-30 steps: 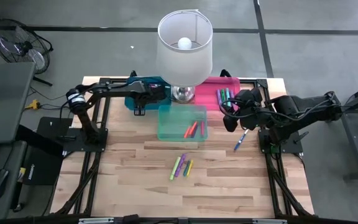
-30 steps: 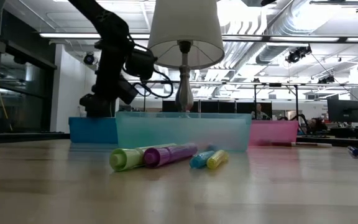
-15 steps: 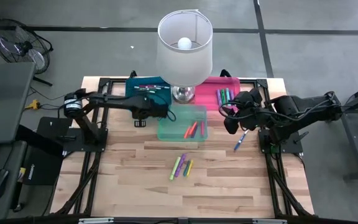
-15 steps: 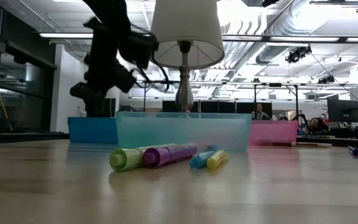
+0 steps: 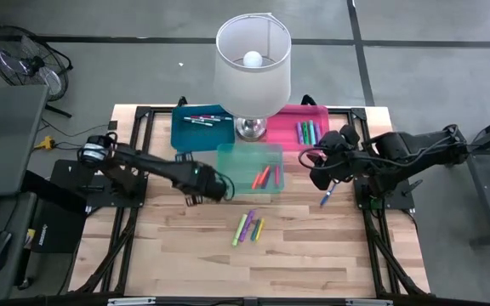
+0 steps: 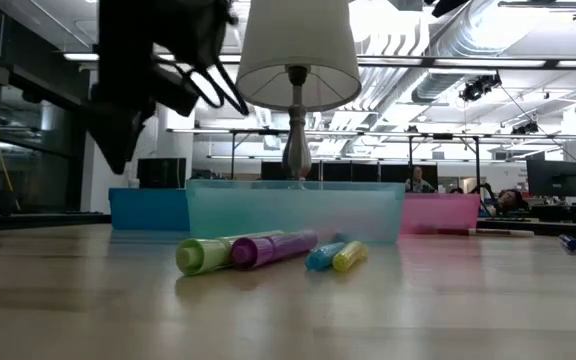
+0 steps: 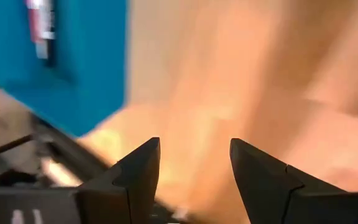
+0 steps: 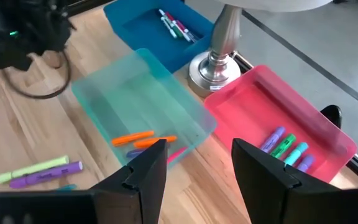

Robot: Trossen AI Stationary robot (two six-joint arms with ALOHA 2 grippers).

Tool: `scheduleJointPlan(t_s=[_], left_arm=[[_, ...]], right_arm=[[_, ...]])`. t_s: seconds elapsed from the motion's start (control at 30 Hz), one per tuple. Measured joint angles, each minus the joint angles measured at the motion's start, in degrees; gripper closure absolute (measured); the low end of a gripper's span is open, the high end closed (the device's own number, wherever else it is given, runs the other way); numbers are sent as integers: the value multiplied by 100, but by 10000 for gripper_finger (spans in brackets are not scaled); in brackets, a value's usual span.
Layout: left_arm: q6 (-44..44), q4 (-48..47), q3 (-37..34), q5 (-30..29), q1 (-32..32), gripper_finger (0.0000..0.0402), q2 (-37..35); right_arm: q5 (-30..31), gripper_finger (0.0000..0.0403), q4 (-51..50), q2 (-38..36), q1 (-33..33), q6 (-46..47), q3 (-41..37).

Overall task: Pick & Place Markers
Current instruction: Put the light green highlighter pen into the red bin

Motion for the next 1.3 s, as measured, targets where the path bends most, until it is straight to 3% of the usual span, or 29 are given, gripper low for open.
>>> scheduleJointPlan(t_s=[0.27,0.4,0.53,0.7,1.0,1.2,1.3], left_arm=[[-1555,1001,0,1190,-992,211,0],[-1948,2148,0,2111,-1318,211,0],[-2619,3306,2,2511,-1517,211,2],[-3676,4196,2,2608,-1538,211,2],[-5356,4459,23,2321,-1526,211,336],[-5617,4118,624,2192,-1522,211,821],[-5625,3406,1101,2032,-1522,211,1085]], right_arm=[[-1,233,-7,0,135,-110,0],[-2,233,-8,0,211,-151,0],[-2,233,-8,0,293,-152,0],[-2,233,-8,0,415,-151,0],[151,233,11,-2,653,-130,-175],[-148,233,130,0,697,288,-891],[-356,233,249,0,697,599,-1265]])
